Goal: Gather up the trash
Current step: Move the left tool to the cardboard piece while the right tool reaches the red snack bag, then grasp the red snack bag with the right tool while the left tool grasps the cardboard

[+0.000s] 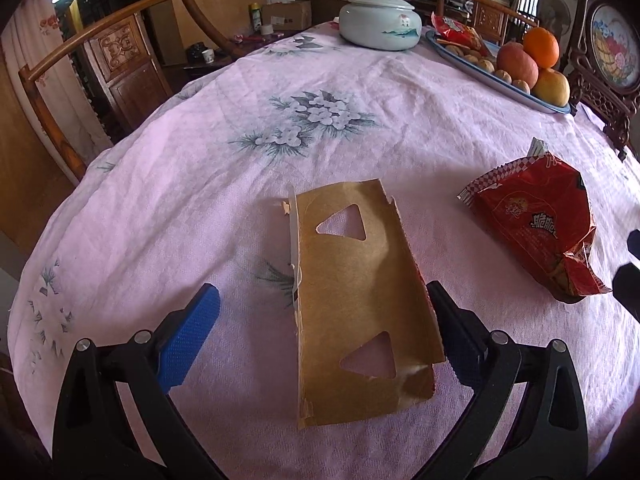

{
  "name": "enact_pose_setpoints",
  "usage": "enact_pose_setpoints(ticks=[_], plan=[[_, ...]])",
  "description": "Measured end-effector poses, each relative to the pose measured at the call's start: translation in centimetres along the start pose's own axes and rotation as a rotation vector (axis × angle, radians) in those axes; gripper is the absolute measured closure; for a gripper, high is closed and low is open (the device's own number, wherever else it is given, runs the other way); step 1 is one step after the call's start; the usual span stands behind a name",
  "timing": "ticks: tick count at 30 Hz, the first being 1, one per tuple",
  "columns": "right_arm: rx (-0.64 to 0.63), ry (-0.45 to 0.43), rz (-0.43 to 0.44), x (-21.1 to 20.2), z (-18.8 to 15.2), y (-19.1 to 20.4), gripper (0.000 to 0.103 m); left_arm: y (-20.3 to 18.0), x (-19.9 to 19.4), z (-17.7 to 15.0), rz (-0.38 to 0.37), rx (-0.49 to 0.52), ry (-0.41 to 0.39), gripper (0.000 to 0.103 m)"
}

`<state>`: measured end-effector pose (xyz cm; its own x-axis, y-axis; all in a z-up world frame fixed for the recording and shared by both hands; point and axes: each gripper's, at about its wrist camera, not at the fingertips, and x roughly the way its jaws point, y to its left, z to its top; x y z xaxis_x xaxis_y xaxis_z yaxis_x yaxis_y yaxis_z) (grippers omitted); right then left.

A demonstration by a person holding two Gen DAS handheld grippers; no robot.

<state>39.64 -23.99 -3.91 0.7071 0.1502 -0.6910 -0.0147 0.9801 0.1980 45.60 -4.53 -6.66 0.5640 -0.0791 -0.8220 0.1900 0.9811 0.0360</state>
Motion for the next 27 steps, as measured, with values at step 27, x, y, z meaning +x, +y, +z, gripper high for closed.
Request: enact_pose_setpoints(ticks=[27], plan=[[0.094, 0.007, 0.042, 3.8, 0.8, -1.8, 0.036, -0.3, -0.3, -0.1, 0.024, 0.021, -0.011, 0.006]])
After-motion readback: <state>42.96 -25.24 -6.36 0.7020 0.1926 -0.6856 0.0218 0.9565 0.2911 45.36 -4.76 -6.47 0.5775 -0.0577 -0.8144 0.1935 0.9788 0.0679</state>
